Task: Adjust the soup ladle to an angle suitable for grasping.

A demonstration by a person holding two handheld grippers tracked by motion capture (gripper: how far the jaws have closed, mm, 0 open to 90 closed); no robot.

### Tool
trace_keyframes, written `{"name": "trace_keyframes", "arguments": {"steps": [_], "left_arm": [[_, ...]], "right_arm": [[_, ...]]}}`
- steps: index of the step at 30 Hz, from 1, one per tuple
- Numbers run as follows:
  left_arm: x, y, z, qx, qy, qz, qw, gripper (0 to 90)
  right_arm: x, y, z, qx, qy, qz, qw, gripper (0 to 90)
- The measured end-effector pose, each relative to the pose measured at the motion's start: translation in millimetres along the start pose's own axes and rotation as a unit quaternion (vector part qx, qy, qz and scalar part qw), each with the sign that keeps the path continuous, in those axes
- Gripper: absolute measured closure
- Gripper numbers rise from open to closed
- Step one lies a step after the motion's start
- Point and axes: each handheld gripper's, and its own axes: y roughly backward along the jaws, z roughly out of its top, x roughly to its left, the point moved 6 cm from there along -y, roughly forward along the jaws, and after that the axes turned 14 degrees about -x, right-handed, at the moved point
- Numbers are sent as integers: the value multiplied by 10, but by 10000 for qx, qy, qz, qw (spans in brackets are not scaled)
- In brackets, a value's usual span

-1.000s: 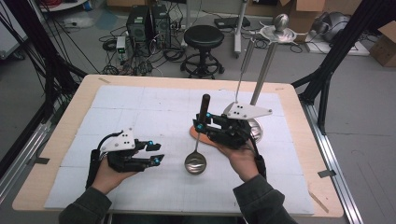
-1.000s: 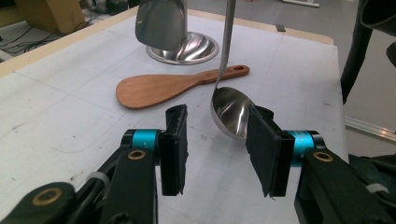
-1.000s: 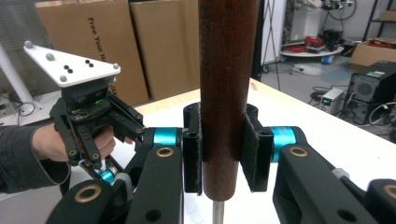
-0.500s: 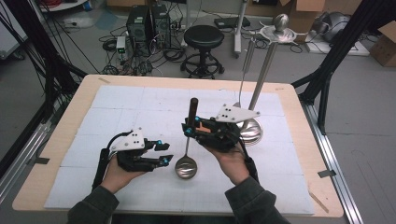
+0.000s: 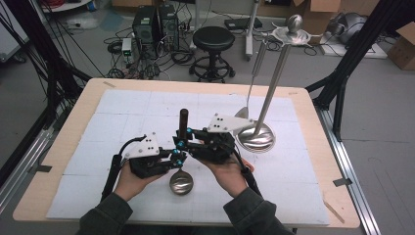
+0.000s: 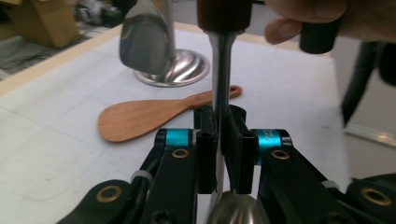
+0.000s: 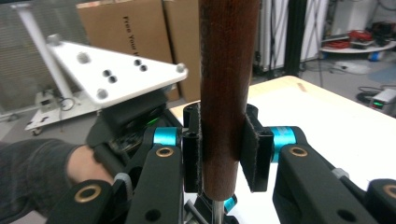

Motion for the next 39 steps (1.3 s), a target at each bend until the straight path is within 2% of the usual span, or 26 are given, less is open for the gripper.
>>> {"name": "trace_keyframes", "arguments": {"steps": [1,3,7,9,12,16,17,21,27,30,39], "left_arm": [[-7,9,11,-24,-55,-15,10000,838],[-28,26,31,-100,-36,-184,9998,840],[-71,51,33,-85,-6,-531,9986,841],[-81,69,49,-141,25,-685,9975,841],[-90,79,58,-187,76,-755,9969,841],[-87,93,58,-160,50,-732,9972,831],[-79,99,61,-154,88,-666,9976,790],[-32,158,55,-95,56,-464,9989,672],[27,275,30,-27,94,-253,9996,588],[63,329,12,10,110,-121,9999,555],[184,499,-74,115,147,276,9994,455]], "right_arm": [[5,6,9,4,39,54,10000,724],[18,20,32,-31,116,381,9992,720],[35,44,61,-92,147,930,9955,700],[45,49,65,-124,105,1142,9933,701],[55,48,59,-158,33,1301,9914,719],[74,56,65,-161,43,1227,9923,727],[74,65,67,-144,22,1175,9930,728],[34,126,98,-174,129,862,9960,729],[-86,298,193,-254,173,448,9985,729],[-149,383,224,-268,213,249,9991,729],[-299,571,272,-235,242,-83,9994,728]]}}
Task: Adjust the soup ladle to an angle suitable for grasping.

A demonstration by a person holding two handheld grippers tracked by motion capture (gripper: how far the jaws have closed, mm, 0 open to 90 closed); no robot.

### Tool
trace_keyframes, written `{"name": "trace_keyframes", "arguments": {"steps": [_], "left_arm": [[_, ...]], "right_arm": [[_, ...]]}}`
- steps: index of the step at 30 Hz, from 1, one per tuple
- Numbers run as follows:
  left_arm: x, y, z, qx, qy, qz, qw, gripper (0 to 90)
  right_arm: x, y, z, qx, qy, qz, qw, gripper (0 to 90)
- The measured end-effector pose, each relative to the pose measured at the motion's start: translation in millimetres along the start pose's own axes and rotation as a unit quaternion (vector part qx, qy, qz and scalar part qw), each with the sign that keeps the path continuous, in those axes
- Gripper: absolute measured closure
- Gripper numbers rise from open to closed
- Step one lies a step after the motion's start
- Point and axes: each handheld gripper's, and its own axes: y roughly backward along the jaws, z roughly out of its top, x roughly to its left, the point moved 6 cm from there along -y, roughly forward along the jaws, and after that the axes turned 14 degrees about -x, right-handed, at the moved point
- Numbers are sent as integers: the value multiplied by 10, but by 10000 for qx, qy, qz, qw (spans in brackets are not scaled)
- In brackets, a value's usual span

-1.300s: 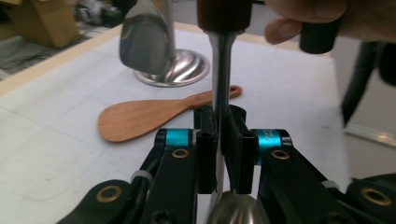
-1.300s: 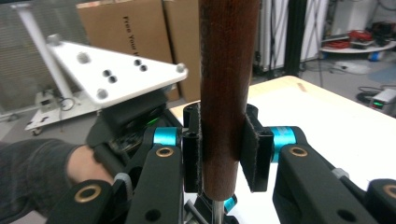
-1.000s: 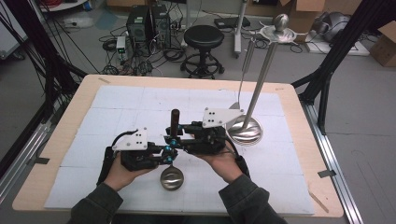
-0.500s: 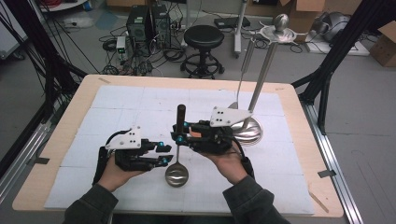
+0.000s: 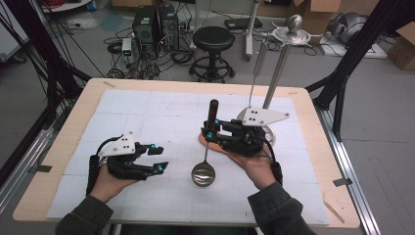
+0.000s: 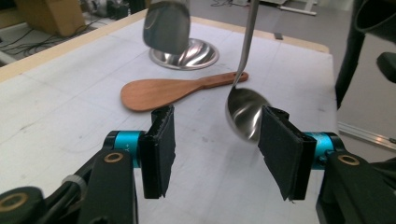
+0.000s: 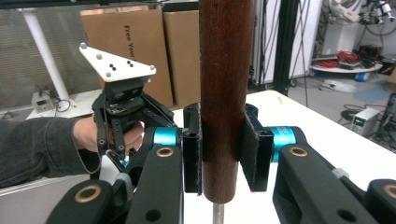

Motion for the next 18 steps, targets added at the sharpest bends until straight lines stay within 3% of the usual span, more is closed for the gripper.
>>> {"name": "trace_keyframes", "arguments": {"steps": [7,18], "left_arm": [[85,91,-89,85,23,291,9995,377],[135,145,-156,95,66,507,9986,306]], "right_arm": [[-118,80,9,45,-5,-132,9999,728],[-277,220,103,63,48,-393,9992,728]]}}
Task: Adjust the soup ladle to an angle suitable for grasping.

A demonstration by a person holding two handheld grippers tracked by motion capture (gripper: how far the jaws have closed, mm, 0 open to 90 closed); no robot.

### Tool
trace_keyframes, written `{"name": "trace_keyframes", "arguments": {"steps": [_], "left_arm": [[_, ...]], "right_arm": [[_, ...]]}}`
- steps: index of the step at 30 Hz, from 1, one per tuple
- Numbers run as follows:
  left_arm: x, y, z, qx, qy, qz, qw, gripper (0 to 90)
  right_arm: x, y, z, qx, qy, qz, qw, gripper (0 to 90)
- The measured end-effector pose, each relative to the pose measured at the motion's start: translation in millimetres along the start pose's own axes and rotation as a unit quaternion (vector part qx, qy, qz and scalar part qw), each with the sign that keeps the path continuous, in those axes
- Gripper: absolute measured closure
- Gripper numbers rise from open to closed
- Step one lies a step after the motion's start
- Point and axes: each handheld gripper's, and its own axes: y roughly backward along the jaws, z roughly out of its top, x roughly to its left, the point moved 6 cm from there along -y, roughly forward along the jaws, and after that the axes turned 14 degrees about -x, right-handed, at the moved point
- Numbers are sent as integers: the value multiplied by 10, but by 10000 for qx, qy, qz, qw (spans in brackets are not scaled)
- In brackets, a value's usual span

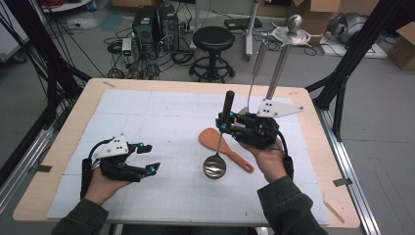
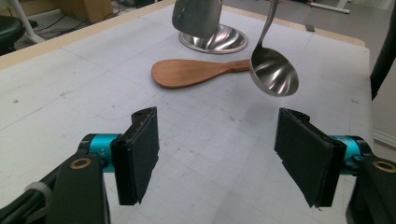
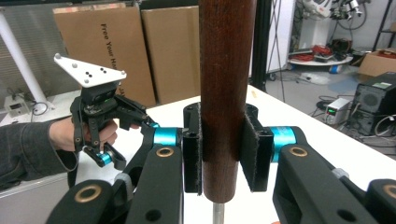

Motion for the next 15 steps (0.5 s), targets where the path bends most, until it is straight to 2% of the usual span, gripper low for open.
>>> {"name": "trace_keyframes", "arguments": {"steps": [15], "left_arm": [[27,24,-44,16,37,113,9999,253]], "right_arm": [[-183,161,133,-11,7,-237,9997,728]]}}
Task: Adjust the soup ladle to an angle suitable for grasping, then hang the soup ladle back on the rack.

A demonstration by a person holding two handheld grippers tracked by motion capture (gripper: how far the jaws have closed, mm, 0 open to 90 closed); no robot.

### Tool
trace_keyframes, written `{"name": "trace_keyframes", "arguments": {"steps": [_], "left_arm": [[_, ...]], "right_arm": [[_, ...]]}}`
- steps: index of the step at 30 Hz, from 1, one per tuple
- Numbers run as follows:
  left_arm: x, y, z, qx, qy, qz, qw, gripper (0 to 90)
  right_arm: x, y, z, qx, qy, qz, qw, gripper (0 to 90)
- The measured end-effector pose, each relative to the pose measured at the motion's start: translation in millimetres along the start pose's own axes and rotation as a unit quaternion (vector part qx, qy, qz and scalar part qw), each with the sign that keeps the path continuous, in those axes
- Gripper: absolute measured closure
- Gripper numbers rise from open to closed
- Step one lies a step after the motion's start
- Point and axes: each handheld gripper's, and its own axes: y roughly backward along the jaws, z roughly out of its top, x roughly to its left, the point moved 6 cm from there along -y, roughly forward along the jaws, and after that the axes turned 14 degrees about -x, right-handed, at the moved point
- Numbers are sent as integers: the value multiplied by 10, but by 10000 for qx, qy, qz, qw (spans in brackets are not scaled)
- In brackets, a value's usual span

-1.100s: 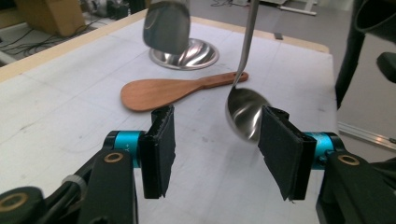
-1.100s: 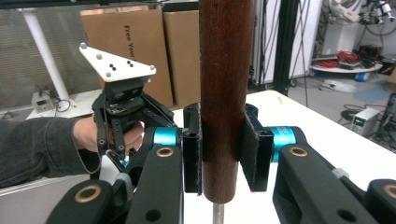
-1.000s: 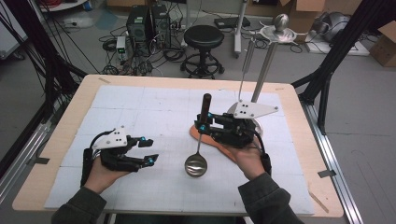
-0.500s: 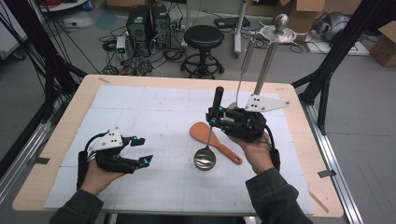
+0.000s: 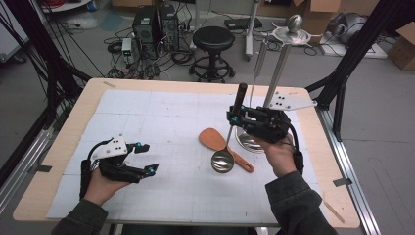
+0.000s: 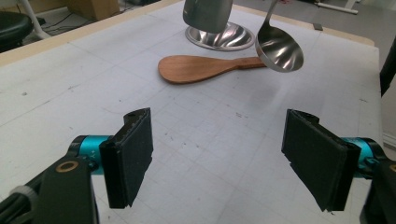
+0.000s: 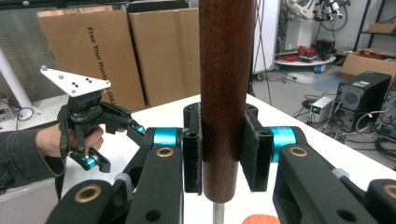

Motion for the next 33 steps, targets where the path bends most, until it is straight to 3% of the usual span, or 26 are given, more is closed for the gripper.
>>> {"name": "trace_keyframes", "arguments": {"steps": [16,33], "left_arm": [[6,10,-4,-35,21,20,10000,250],[13,7,2,-44,66,50,10000,252]], "right_arm": [[-121,142,137,-81,27,-215,9997,728],[-253,247,463,-132,160,-449,9988,728]]}}
